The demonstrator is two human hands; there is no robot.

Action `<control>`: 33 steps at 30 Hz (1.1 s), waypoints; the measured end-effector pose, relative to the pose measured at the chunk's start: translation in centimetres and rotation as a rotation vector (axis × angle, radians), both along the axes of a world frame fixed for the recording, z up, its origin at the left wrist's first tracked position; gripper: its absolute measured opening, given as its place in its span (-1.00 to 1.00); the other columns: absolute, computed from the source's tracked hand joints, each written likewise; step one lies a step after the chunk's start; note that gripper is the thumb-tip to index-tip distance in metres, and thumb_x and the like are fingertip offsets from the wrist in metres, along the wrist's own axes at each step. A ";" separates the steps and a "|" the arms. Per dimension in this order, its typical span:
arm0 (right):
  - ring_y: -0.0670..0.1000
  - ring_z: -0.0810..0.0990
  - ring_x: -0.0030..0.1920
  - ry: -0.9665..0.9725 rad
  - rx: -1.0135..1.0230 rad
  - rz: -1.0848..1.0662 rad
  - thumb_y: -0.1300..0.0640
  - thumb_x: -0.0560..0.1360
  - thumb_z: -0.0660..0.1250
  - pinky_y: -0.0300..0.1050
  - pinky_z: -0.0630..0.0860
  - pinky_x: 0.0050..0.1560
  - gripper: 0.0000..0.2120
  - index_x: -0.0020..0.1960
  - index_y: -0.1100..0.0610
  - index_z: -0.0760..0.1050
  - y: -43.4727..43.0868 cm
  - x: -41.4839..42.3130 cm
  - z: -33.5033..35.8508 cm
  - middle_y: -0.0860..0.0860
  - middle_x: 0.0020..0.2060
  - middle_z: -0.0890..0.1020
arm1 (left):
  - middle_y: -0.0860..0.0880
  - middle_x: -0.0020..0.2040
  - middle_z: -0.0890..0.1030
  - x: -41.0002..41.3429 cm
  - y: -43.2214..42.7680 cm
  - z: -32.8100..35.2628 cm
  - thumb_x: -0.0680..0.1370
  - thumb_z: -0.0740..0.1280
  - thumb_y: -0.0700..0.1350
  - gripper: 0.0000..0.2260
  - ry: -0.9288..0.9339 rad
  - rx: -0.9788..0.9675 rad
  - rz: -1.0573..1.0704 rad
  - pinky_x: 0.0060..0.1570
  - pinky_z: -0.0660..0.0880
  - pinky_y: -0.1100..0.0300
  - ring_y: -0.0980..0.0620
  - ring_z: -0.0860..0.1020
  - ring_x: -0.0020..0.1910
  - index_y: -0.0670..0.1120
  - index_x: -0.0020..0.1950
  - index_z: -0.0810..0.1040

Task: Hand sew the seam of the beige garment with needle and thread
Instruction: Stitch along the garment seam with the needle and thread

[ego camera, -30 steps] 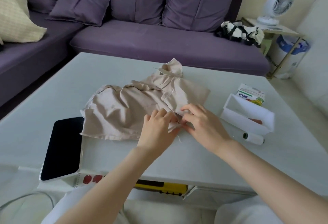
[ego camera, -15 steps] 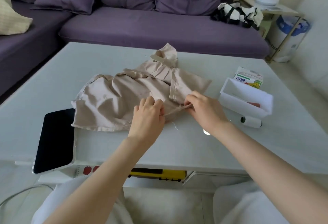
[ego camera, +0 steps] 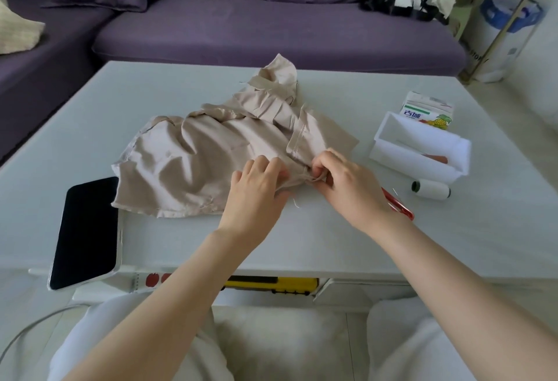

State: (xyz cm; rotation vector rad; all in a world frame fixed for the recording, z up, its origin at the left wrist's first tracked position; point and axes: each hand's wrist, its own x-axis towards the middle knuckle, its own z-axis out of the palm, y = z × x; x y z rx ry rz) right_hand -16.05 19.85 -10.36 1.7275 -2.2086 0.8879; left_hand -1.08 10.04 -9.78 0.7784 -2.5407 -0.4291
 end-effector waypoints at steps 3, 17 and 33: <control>0.08 0.56 -0.34 -0.059 -0.001 0.028 0.25 0.43 0.43 -0.12 0.41 -0.39 -0.86 -0.07 0.17 0.49 0.2 0.1 0.1 -0.14 -0.23 0.53 | 0.03 -0.15 0.46 -0.1 -0.2 -0.1 0.42 0.31 -0.35 -0.80 0.049 0.083 0.021 -0.06 0.30 0.10 -0.07 0.44 -0.13 -0.11 -0.03 0.49; 0.22 0.54 -0.24 0.030 0.054 -0.382 0.23 0.47 0.32 -0.12 0.26 -0.37 -0.96 -0.11 0.16 0.46 0.3 -1.9 0.4 0.10 -0.11 0.52 | -0.11 -0.10 0.38 0.7 -2.5 0.4 0.34 0.18 -0.50 -0.72 -0.004 -0.020 0.217 -0.26 0.23 0.11 -0.11 0.36 -0.17 -0.20 -0.07 0.42; 0.21 0.60 -0.08 -0.023 0.207 0.048 0.22 0.49 0.34 0.01 0.47 -0.25 -0.87 0.04 0.19 0.52 -1.8 2.4 -0.8 0.09 -0.04 0.58 | -0.08 -0.01 0.38 1.9 -1.0 0.7 0.39 0.23 -0.44 -0.73 -0.052 0.027 0.060 -0.34 0.28 0.10 -0.07 0.37 -0.15 -0.17 0.01 0.40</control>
